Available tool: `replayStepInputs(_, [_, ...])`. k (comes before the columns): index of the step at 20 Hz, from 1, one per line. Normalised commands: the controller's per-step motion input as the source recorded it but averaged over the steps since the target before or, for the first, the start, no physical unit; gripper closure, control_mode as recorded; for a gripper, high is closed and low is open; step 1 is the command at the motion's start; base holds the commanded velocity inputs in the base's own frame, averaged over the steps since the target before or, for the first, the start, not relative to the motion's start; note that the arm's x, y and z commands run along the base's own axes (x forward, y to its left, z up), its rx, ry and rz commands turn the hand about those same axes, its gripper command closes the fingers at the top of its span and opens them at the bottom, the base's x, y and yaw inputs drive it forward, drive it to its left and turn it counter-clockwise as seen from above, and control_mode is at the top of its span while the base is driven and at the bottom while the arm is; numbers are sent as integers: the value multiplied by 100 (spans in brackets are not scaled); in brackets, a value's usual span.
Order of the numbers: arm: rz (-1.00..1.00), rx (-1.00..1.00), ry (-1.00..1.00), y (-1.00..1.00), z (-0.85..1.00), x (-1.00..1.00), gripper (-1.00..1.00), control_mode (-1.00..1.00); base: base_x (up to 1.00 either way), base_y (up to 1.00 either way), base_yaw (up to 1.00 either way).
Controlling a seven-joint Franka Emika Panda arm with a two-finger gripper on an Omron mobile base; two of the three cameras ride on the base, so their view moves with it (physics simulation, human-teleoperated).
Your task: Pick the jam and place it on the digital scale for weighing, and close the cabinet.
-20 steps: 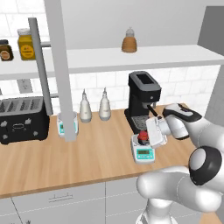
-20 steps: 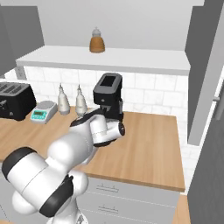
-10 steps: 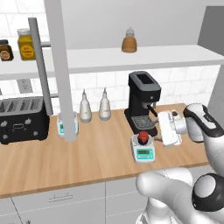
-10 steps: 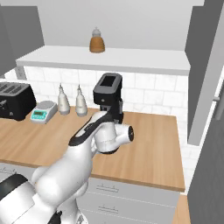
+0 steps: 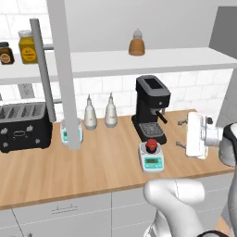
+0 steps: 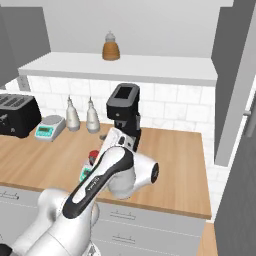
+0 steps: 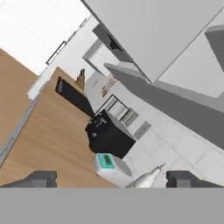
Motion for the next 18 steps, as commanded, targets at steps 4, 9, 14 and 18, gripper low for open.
replayStepInputs(4, [-16, 26, -46, -41, 52, -31, -100, -100, 0, 0, 0])
replayStepInputs(9, [-10, 25, -47, -65, 39, -20, -100, -100, 0, 0, 0])
replayStepInputs(14, [-2, 29, -50, -64, 49, -13, -100, -100, 0, 0, 0])
replayStepInputs(18, [0, 28, -49, -79, 42, -20, -100, -100, 0, 0, 0])
